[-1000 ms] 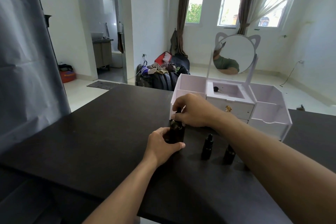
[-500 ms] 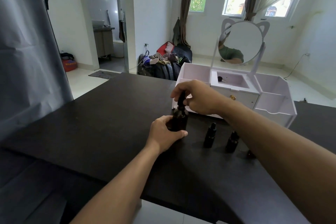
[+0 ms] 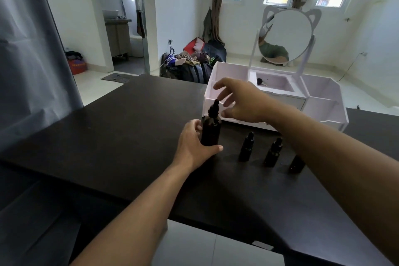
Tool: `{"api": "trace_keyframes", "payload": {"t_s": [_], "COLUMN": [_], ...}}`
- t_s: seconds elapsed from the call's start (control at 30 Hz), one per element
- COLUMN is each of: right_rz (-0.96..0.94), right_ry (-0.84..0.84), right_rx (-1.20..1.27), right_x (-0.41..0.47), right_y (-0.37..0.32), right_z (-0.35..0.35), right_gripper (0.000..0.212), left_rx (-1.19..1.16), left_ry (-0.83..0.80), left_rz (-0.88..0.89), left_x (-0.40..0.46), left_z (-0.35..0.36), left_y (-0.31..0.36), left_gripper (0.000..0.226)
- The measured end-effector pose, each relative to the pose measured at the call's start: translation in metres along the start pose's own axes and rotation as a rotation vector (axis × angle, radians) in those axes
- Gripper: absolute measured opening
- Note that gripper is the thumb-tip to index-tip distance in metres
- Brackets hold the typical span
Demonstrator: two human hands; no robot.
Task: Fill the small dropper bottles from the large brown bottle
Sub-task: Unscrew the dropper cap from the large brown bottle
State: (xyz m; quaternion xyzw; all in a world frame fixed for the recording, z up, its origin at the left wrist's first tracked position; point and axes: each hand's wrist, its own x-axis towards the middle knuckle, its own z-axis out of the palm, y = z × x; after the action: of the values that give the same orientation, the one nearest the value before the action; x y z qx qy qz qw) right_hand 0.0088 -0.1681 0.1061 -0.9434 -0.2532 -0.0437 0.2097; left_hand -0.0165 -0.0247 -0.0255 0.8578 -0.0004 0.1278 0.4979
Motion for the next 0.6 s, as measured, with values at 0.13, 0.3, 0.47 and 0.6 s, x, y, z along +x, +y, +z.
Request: {"api": "trace_keyframes", "payload": {"t_s": [0.13,0.3,0.47,0.6], "right_rz": [0.111,0.171,0.185,0.197], "right_ry": [-0.107,-0.182,-0.212,-0.233], "right_rx": [-0.279,-0.329,-0.299,-0.276], "right_x": [-0.015,-0.027,-0.03,-0.033], "right_y": [0.015,0.028,0.03,0.03], "right_z": [-0.007,0.0,0.005,0.005], "right_gripper": [0.042,0.031,0.033,0.024], "left_rx": [-0.019,-0.057,-0.053,0.007], "left_ry": [0.076,0.176,0.129,-0.038], "left_rz": [-0.038,-0.04,0.067,0.132], "left_x": [-0.004,-0.014,-0.02,-0.023], "left_z": [0.003,0.0,-0.001,0.002], "left_y": [-0.003,-0.002,0.0,-0.001], "left_gripper": [0.066,0.036,0.018,0.02]}}
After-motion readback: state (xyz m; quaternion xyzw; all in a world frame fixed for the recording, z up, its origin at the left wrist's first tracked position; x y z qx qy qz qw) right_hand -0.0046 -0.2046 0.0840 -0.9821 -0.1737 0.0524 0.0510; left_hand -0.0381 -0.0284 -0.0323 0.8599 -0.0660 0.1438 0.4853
